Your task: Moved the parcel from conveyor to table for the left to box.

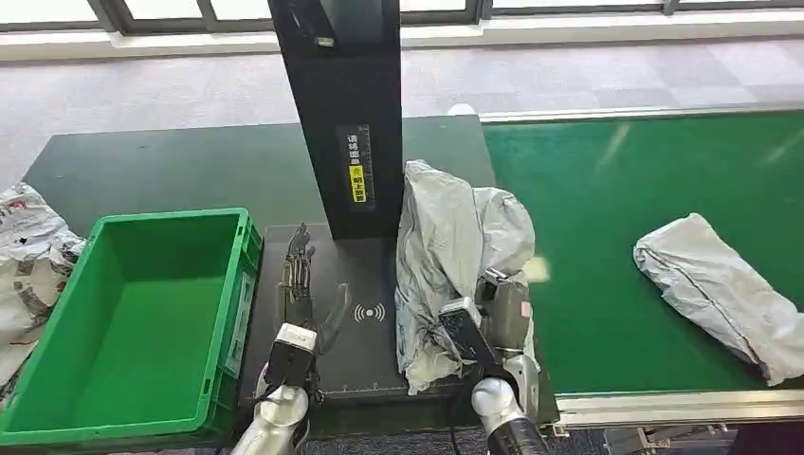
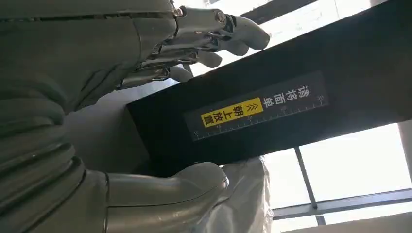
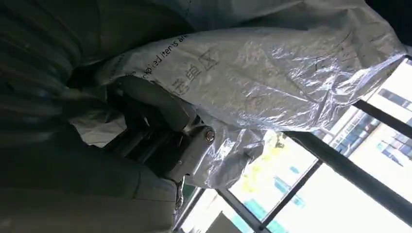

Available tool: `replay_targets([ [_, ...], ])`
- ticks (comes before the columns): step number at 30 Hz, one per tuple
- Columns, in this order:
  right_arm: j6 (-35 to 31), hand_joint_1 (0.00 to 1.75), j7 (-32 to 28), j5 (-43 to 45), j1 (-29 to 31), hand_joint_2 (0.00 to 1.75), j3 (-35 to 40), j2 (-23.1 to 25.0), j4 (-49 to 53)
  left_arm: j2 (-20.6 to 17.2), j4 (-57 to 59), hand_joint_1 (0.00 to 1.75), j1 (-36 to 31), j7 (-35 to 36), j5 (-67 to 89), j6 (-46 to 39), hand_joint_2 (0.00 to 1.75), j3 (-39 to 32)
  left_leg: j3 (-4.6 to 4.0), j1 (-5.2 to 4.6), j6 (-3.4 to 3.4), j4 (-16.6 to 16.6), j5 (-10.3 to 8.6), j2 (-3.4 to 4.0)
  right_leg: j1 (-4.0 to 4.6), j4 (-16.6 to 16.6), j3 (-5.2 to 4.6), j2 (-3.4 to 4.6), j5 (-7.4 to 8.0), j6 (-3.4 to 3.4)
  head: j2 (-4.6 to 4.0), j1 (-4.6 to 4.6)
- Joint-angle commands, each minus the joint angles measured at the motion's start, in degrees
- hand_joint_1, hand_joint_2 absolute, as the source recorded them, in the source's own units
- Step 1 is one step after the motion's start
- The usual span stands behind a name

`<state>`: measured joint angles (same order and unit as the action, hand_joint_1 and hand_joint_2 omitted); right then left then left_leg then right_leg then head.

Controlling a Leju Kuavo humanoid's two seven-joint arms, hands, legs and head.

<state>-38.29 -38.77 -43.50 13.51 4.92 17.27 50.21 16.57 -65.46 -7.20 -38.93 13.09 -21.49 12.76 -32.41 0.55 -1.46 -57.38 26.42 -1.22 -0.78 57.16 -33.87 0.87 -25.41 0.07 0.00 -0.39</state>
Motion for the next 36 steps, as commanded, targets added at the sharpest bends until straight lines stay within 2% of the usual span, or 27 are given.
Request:
replay_targets([
  [1,14.24,1.75,-1.23,5.37,2.20,1.75,11.27,-2.52,-3.39,2.52,2.20,0.00,-0.27,-1.07,-0.96,0.20,1.75,-1.69,0.06,0.01,0.08,0.03,0.03,0.19,0.04,-0.08,0.06,-0.01,0.01,-0.01,0.00,-0.02],
  [3,17.32,1.75,-1.23,7.71,2.42,1.75,15.85,-3.31,-3.05,2.32,2.35,0.00,-0.52,-1.07,-1.21,0.33,1.75,-1.92,0.04,-0.01,0.05,0.01,0.02,0.13,0.01,-0.03,0.02,0.00,0.00,-0.01,0.00,0.00],
  [16,18.13,1.75,-1.23,5.51,4.95,1.75,16.37,-2.26,-7.53,2.51,1.70,0.00,-0.25,-1.07,-1.16,0.06,1.75,-2.23,0.07,0.00,0.08,0.04,-0.01,0.20,0.03,-0.09,0.05,0.01,0.04,-0.01,0.00,-0.02],
  [17,17.73,1.31,-1.23,5.27,5.02,1.75,15.86,-2.06,-7.80,2.55,1.63,0.00,-0.23,-1.07,-1.06,0.04,1.75,-2.30,0.05,0.00,0.07,0.04,-0.01,0.15,0.03,-0.09,0.05,-0.02,0.03,-0.01,0.00,-0.02],
  [23,17.73,1.31,-1.23,5.27,5.02,1.75,15.86,-2.06,-7.80,2.55,1.63,0.00,-0.23,-1.07,-1.06,0.04,1.75,-2.30,0.07,-0.01,0.07,0.03,0.01,0.16,0.02,-0.07,0.05,-0.01,0.01,-0.01,0.00,-0.02],
  [24,17.02,0.00,-1.23,5.00,4.90,1.75,14.42,-1.60,-8.05,2.66,1.49,0.00,-0.13,-1.07,-0.81,0.01,1.75,-2.38,0.07,0.00,0.08,0.06,0.00,0.16,0.04,-0.12,0.07,-0.02,0.03,0.00,0.00,-0.02],
  [25,17.06,0.00,-1.23,4.78,4.86,0.00,14.01,-1.53,-8.02,2.70,1.46,0.00,-0.11,-1.07,-0.74,0.02,1.75,-2.41,0.06,-0.01,0.05,0.02,0.01,0.11,0.01,-0.04,0.04,0.01,0.00,0.00,0.00,-0.02],
  [32,18.53,0.00,-1.23,4.58,3.83,0.00,11.93,-1.34,-5.11,2.93,2.33,0.00,-0.55,-1.07,-0.31,0.72,1.75,-2.56,0.03,-0.01,0.05,0.01,0.00,0.07,0.01,-0.04,0.03,-0.03,0.01,0.00,0.00,-0.02],
  [36,17.82,0.00,-1.23,7.15,1.51,0.00,12.95,-2.13,1.25,2.99,2.73,0.00,-0.90,-1.07,-0.18,0.92,1.75,-2.84,0.03,0.00,0.07,0.02,0.00,0.06,0.03,-0.07,0.05,-0.11,0.00,-0.01,0.00,-0.02],
])
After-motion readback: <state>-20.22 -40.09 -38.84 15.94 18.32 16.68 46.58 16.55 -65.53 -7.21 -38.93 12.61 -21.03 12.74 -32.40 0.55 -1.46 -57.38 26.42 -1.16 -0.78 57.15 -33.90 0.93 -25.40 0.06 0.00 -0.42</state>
